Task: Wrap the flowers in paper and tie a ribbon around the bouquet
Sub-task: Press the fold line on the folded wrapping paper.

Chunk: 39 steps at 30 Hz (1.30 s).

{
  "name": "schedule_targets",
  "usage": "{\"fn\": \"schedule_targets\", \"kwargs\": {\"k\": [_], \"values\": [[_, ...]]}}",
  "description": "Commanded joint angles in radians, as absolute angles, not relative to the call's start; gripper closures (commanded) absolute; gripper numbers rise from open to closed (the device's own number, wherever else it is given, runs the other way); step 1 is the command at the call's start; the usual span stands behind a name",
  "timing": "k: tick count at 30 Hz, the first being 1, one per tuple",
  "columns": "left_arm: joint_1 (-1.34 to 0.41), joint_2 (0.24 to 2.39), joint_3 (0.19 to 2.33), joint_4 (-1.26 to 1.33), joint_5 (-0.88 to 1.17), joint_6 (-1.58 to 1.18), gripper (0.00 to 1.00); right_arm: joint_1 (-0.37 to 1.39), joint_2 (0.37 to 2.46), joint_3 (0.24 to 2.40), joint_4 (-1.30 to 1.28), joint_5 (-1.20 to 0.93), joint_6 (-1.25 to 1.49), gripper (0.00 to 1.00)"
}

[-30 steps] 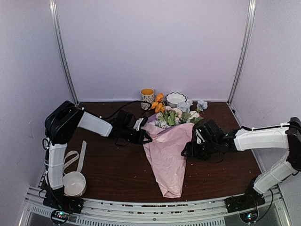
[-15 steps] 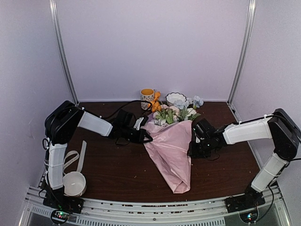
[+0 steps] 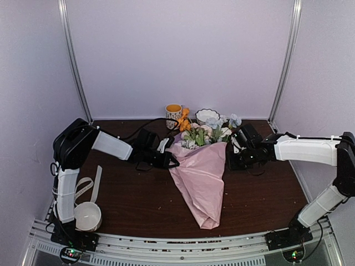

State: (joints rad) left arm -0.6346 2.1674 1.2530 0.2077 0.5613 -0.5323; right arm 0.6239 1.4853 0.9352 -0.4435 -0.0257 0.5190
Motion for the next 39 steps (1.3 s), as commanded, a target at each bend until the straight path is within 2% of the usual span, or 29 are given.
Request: {"fn": "schedule_targets", "kwargs": {"k": [1, 4, 9, 16, 20, 23, 27, 39], "values": [[-0.620, 2.201, 1.262, 0.147, 0.529, -0.514, 1.00, 0.624, 1.550, 0.970, -0.344, -0.199, 0.466, 0.85], [-0.621, 2.201, 1.264, 0.143, 0.529, -0.512, 1.00, 0.623, 1.636, 0.997, -0.368, -0.187, 0.467, 0.90], [-0.621, 2.201, 1.268, 0.130, 0.529, -0.506, 1.00, 0.620, 1.745, 1.054, -0.490, -0.042, 0.476, 0.95], [-0.620, 2.201, 1.270, 0.126, 0.526, -0.504, 1.00, 0.623, 1.684, 1.078, -0.541, 0.024, 0.457, 0.95], [-0.621, 2.200, 1.270, 0.125, 0.526, -0.504, 1.00, 0.742, 1.595, 1.113, -0.514, -0.004, 0.378, 0.92], [-0.620, 2.198, 1.269, 0.126, 0.524, -0.505, 1.00, 0.848, 1.606, 1.153, -0.485, -0.086, 0.369, 0.92], [-0.621, 2.188, 1.264, 0.126, 0.517, -0.504, 1.00, 0.935, 1.734, 1.222, -0.508, -0.182, 0.435, 0.93], [-0.620, 2.162, 1.284, 0.060, 0.486, -0.472, 1.00, 1.085, 2.013, 1.380, -0.712, -0.118, 0.456, 0.94]]}}
